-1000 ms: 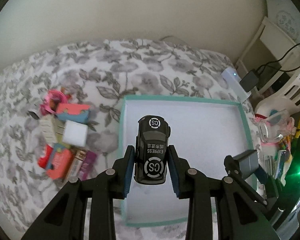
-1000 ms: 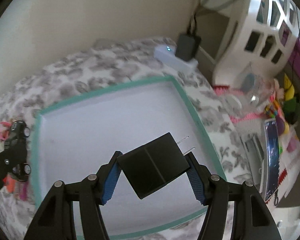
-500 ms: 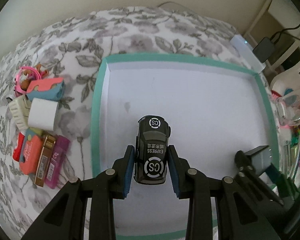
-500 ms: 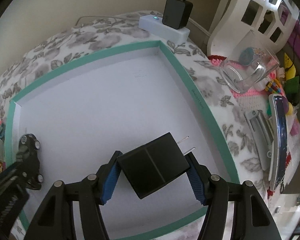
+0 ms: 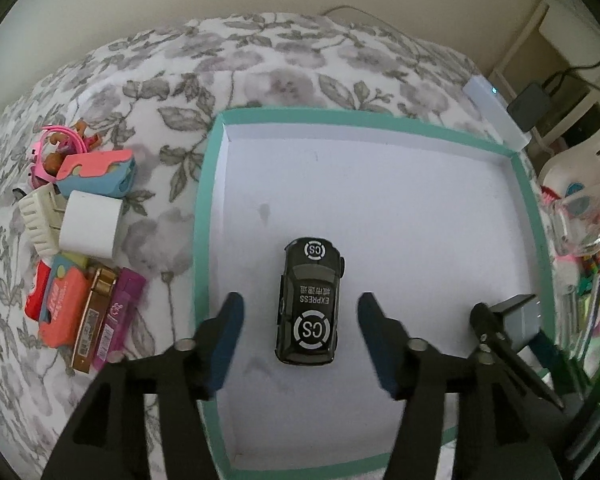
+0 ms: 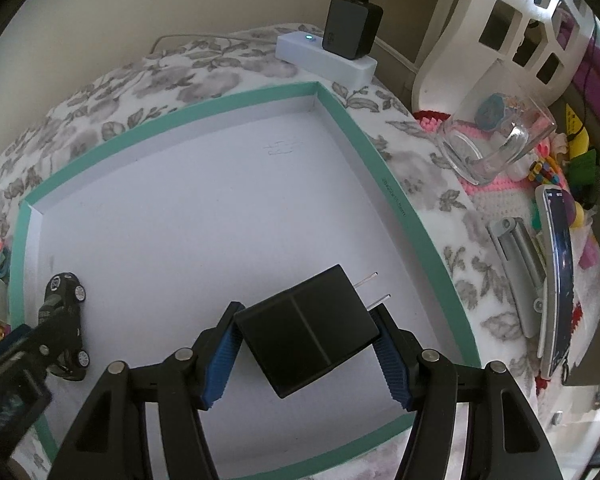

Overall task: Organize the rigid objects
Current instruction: 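Carry the toy car and charger plug into the white tray and release both, then move both tools back toward the item cluster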

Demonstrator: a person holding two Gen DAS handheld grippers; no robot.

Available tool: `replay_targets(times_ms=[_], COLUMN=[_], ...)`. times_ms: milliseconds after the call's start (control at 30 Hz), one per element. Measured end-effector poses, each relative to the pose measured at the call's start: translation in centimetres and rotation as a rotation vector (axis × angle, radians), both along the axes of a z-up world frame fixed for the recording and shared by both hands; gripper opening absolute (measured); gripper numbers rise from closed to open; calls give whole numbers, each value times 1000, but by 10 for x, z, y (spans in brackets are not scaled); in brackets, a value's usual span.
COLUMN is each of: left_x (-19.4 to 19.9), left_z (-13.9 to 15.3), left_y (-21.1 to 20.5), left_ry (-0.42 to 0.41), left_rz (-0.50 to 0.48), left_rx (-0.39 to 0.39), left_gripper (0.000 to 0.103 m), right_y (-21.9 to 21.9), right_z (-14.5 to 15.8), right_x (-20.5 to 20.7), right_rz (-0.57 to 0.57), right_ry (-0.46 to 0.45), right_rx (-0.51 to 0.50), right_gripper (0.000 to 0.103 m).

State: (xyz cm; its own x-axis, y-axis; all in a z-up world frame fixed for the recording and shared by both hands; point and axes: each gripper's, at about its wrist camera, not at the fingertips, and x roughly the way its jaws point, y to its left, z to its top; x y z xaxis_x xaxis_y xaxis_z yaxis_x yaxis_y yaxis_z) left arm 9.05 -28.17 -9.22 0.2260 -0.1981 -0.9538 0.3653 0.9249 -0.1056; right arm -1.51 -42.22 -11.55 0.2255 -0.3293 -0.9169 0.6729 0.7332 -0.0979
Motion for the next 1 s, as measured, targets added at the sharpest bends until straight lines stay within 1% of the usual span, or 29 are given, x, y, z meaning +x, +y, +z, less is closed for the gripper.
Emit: replay_targets(times_ms=[33,100,133,167,267,333,367,433,533,567,600,633,667,700,800,933,1000], left_x=[0,-1,-1,0,-1,0,1,3,9,12,15,19,21,25,34,44,48], left_z=[3,12,16,20,33,39,43,49,54,54,55,55,55,56,56,57,57], left_y=[1,4,4,5,11,14,18,25,43,51,61,70,79,91,124,166,187], left_ry=[-5,-21,-26,-35,-70,-85,-92,-100,-96,-91,-86,-84,-83,-84,-94,-113,-126], left_rz=[2,3,3,6,14,22,32,47,72,85,107,129,148,173,255,367,426], left_rx=[-4,-17,-21,-25,-27,-27,-32,-39,-49,-56,-60,-61,-62,-65,-50,-33,-36], left_gripper=[66,73,75,77,79,84,86,86,87,87,89,90,97,100,101,102,102], right_y=[0,2,3,5,11,16,18,25,35,37,41,46,50,54,68,92,105], right_z=[0,5,9,13,28,37,39,45,48,48,47,45,45,44,43,46,49], right_x=[0,0,1,1,0,1,1,2,6,8,10,13,15,17,26,38,47], right_rz=[2,10,15,20,31,46,51,65,98,109,127,144,160,169,205,273,304], right_ry=[3,1,-5,-18,-62,-85,-92,-118,-152,-154,-153,-153,-153,-153,-147,-143,-154], right_rx=[4,-5,-14,-21,-27,-41,-44,-38,-11,-9,-8,-8,-6,-2,5,-11,4], right_gripper=[67,72,73,74,75,77,80,84,85,90,98,101,102,102,103,103,103])
